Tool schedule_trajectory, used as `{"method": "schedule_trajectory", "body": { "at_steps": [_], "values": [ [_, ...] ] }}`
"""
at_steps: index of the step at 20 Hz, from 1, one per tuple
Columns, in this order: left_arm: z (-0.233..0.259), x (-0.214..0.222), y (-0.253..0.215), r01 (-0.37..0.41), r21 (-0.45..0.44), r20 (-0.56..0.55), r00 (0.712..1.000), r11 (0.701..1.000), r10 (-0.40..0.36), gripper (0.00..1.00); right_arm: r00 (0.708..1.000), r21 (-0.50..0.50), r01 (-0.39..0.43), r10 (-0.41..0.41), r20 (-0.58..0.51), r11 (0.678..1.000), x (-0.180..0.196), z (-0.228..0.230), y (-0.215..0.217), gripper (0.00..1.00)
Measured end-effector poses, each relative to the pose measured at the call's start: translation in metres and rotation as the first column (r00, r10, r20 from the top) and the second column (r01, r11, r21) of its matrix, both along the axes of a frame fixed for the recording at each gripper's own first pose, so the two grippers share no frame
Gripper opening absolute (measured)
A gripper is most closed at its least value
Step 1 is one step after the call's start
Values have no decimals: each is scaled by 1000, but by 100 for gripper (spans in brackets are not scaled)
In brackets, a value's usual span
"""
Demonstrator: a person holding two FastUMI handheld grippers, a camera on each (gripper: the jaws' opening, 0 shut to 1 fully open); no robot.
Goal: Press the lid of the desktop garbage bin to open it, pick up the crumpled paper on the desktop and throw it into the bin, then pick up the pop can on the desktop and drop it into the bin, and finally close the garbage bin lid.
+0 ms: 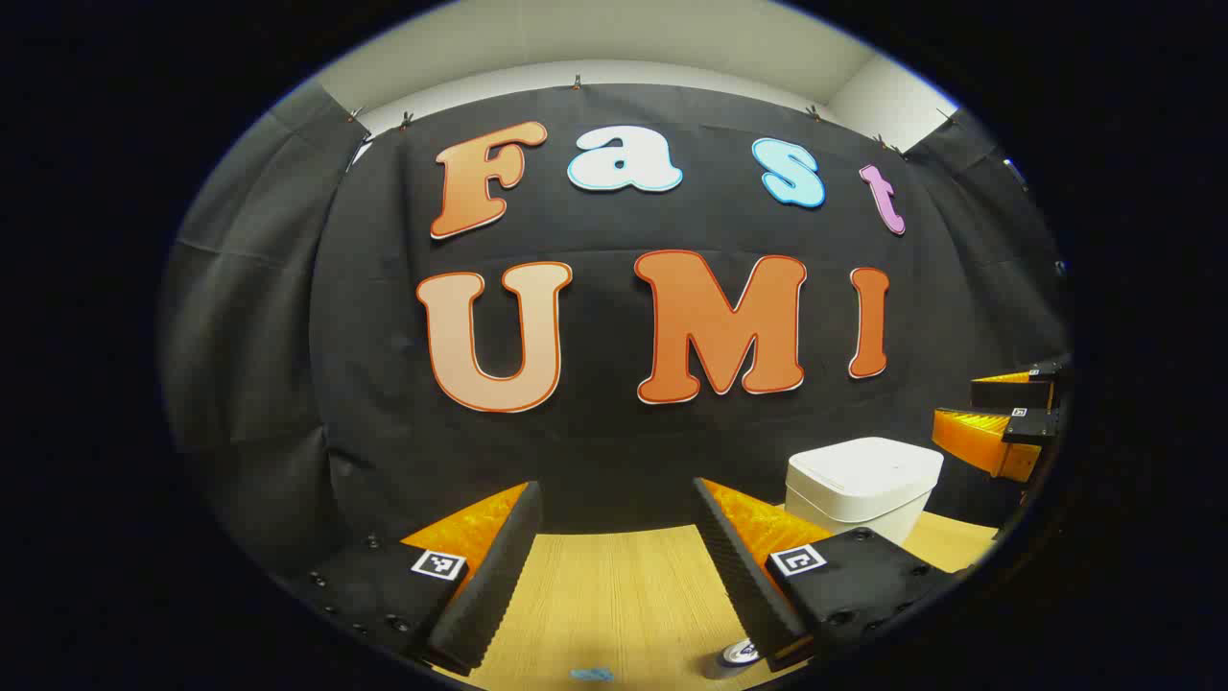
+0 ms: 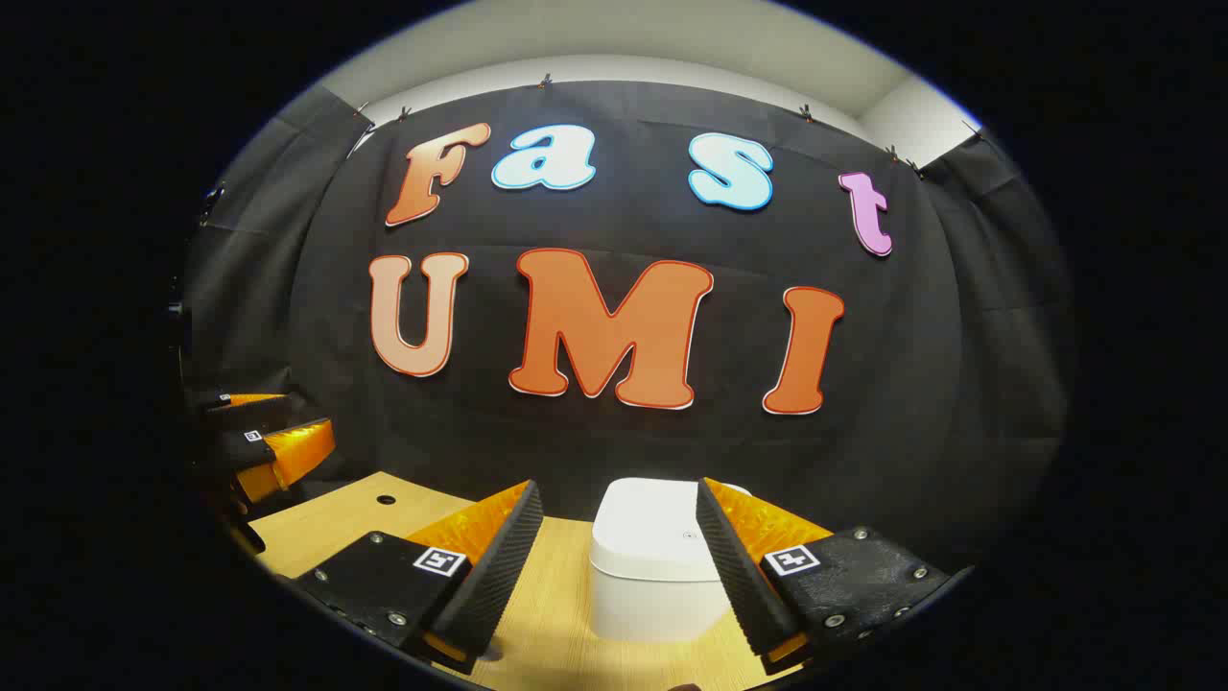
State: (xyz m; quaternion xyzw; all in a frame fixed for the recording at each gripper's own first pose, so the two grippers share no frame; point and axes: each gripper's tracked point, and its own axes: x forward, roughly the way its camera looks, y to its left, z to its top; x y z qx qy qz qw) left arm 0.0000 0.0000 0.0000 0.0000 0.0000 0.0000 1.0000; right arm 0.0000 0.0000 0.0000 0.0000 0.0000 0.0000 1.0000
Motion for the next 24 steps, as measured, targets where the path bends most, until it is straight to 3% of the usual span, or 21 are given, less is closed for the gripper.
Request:
{"method": "schedule_trajectory", "body": {
  "at_steps": [9, 24],
  "values": [
    [2, 9, -9, -33, 30, -7, 999, 999, 33, 99, 1000, 18, -29, 29, -12, 999, 16, -8, -8, 97],
    [3, 5, -23, -7, 53, -9, 1000, 999, 7, 99, 1000, 3, -1, 2, -25, 1000, 13, -9, -21, 97]
  ]
}}
